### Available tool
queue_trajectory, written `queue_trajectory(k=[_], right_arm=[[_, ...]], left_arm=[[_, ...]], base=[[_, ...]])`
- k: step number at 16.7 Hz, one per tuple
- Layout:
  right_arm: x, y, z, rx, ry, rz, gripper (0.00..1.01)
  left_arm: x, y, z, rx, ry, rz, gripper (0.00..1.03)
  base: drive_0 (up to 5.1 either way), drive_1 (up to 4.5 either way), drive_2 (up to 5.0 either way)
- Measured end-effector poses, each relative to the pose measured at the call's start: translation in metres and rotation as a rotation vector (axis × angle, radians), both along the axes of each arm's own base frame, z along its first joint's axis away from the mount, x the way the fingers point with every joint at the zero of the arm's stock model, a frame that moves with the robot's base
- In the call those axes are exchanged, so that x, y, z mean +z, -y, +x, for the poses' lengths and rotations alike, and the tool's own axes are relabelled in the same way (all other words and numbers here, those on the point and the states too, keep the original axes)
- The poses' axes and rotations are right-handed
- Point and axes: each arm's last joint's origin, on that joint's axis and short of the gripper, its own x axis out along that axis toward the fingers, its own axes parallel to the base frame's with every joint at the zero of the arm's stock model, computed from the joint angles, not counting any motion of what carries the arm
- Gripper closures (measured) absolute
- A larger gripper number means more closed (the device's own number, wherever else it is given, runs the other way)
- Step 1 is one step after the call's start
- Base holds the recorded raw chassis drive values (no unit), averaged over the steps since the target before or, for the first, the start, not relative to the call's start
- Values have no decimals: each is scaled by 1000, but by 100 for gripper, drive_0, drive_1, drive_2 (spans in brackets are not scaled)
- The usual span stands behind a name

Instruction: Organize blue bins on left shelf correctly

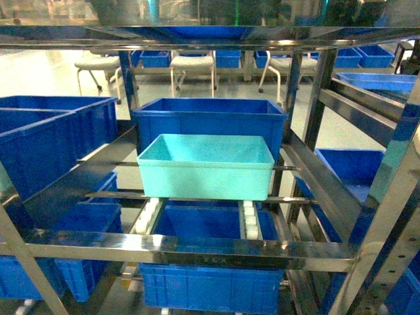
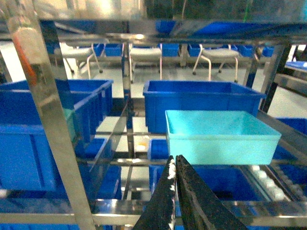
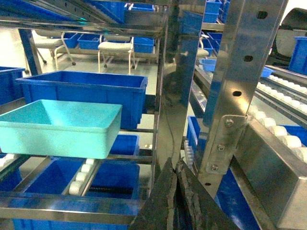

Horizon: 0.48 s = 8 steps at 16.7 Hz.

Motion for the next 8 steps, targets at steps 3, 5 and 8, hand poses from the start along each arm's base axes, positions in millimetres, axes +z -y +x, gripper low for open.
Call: queue_trajectory(k=[3,5,8], right_arm=[[3,3,-8,9,6,1,99],[12,14,-22,16,-6,3,99],[20,19,-35,-3,16,3,99]], left_arm=[[5,0,-6,0,21,0,101],[3,0,-18,-1,8,0,101],[8,0,-29,-1,24,0,101]], base=[[0,0,0],[0,0,0],[0,0,0]])
